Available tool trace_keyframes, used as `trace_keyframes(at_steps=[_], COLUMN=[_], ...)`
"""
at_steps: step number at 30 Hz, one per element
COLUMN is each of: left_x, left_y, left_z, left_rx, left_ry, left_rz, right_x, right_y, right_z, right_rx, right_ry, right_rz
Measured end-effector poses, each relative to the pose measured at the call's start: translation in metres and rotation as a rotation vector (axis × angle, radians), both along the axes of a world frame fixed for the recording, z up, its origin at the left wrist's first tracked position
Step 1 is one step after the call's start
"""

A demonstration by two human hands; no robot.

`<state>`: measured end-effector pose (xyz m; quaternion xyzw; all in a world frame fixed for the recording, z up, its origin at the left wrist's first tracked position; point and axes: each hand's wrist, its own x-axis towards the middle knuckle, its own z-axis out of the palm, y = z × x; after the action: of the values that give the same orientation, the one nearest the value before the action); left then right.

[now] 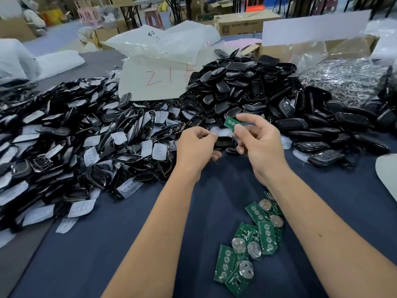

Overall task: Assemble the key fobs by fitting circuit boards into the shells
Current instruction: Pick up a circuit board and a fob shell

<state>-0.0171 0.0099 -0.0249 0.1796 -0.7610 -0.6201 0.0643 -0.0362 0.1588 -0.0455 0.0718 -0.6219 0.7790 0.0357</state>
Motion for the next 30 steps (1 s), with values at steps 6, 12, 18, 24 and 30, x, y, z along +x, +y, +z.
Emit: trace_keyframes(at_steps=[6,12,18,24,30], left_x=[0.0034,0.0032,0.0043,0.0052,0.0045], left_y=[-0.0012,-0.0016,-0.0012,-0.0010,-0.0024], left_z=[-0.0004,0.0013,0.0024,0.0017,0.0006], left_rx=[0.142,0.227,0.236,0.189,0.187], left_ry=[0.050,0.060,0.059,0.049,0.042], left_rz=[0.017,-0.003,-0.029,-0.045,-0.032], right_x=[-0.0012,0.0008,0.0047,0.0063,0.0052], right_y=[0.0047,0.0026,0.0007,-0.0006,0.0004], right_z=[-0.0041,-0.0054,-0.0023,-0.0012,-0.0012], right_rx=[0.107,0.304,0.365,0.444,0.452], right_ry=[0.055,0.110,0.116,0.118,0.076], right_rz=[-0.138,-0.169,-0.173,-0.167,-0.188])
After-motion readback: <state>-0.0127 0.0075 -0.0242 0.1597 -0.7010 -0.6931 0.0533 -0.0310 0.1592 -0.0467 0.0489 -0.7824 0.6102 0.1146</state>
